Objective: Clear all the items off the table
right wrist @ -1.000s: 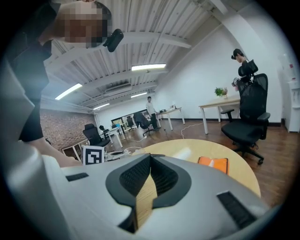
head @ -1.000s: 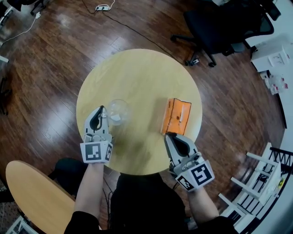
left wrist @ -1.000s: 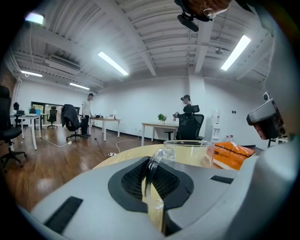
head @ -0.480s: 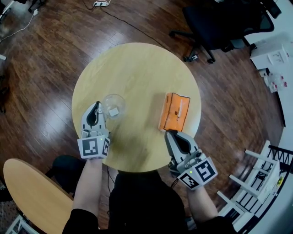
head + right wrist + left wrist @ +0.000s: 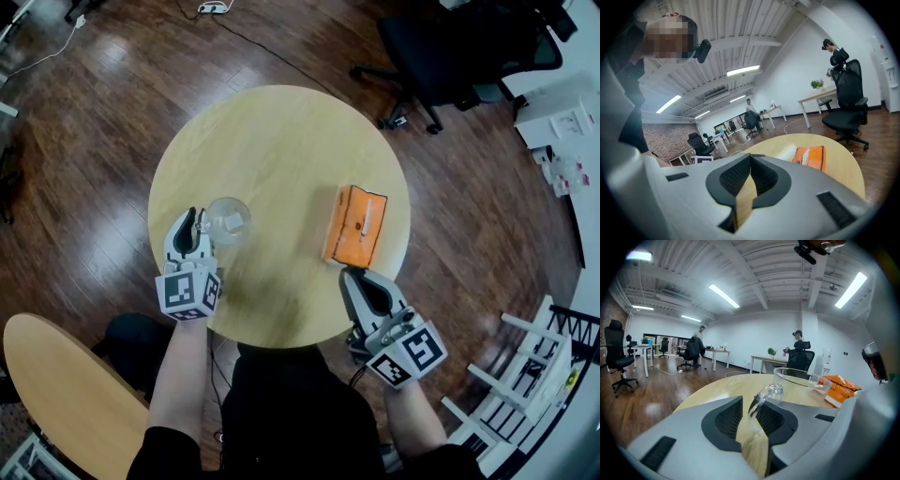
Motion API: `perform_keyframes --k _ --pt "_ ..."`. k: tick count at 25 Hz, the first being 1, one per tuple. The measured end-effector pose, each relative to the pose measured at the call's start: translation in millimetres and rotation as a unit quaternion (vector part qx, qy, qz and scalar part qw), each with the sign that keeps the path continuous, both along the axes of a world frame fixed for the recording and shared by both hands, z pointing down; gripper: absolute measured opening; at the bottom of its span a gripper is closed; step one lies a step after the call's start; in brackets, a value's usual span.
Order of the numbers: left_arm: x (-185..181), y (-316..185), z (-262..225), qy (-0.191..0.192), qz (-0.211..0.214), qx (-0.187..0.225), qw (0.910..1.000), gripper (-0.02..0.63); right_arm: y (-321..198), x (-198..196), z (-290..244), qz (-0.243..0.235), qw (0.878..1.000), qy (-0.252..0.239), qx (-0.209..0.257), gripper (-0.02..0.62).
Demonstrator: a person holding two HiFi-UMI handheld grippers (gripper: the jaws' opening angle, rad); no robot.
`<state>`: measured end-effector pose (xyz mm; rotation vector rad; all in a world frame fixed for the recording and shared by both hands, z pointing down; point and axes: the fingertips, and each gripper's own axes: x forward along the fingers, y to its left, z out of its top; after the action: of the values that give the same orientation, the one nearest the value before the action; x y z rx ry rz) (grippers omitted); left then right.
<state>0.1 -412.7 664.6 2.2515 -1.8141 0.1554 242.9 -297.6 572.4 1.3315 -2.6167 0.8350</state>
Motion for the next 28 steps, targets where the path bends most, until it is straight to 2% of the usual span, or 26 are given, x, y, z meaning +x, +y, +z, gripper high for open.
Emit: perform_keyframes --k 2,4,8,13,17,19,20,24,25,28 --pt "-5.1 3.9 1.6 0.001 -0.013 -0.008 0.9999 0.133 2.2 0.1 -2.1 -0.004 1.0 -0.001 0.003 0.005" --pt "-7.7 10.3 3.3 -0.005 -0.021 -0.016 0.9996 0.156 3.9 0.2 -3.7 -0.009 1.0 0.003 0.006 0.005" --pt "-3.3 28.9 5.2 -0.023 -0.021 -0.028 0.9991 0.157 7.4 1.6 -4.8 -0.018 1.0 0.013 0.011 0.005" --pt "-4.7 52.8 -16.1 -0.017 -0.038 -0.015 0.999 0.156 9.5 2.6 -18.4 -0.033 0.999 0.015 0.024 0.005" --pt "-12.9 70.0 -53.0 0.003 -0.073 0.021 0.9971 0.156 10.4 6.7 -41.9 -0.043 0.998 0.01 0.055 0.005" --pt "-15.5 82.4 -82.0 0.006 -0.083 0.044 0.9955 0.099 12.3 10.0 -63.5 -0.046 0.996 0.002 0.075 0.005" --pt "-17.6 88.1 -100.1 0.005 -0.086 0.057 0.9947 0.094 11.6 10.4 -78.2 -0.048 0.995 -0.004 0.088 0.005" --pt "-27.0 101.9 -187.4 -0.004 -0.092 0.127 0.9876 0.065 -3.4 8.7 -148.6 -0.053 0.982 -0.059 0.169 0.005" --pt "-25.2 109.4 -204.1 -0.004 -0.091 0.14 0.986 0.046 -2.6 10.7 -161.8 -0.053 0.98 -0.069 0.182 0.005" --pt "-25.4 135.4 -234.8 0.012 -0.098 0.166 0.9812 0.046 5.7 12.3 -181.5 -0.054 0.976 -0.073 0.199 0.005"
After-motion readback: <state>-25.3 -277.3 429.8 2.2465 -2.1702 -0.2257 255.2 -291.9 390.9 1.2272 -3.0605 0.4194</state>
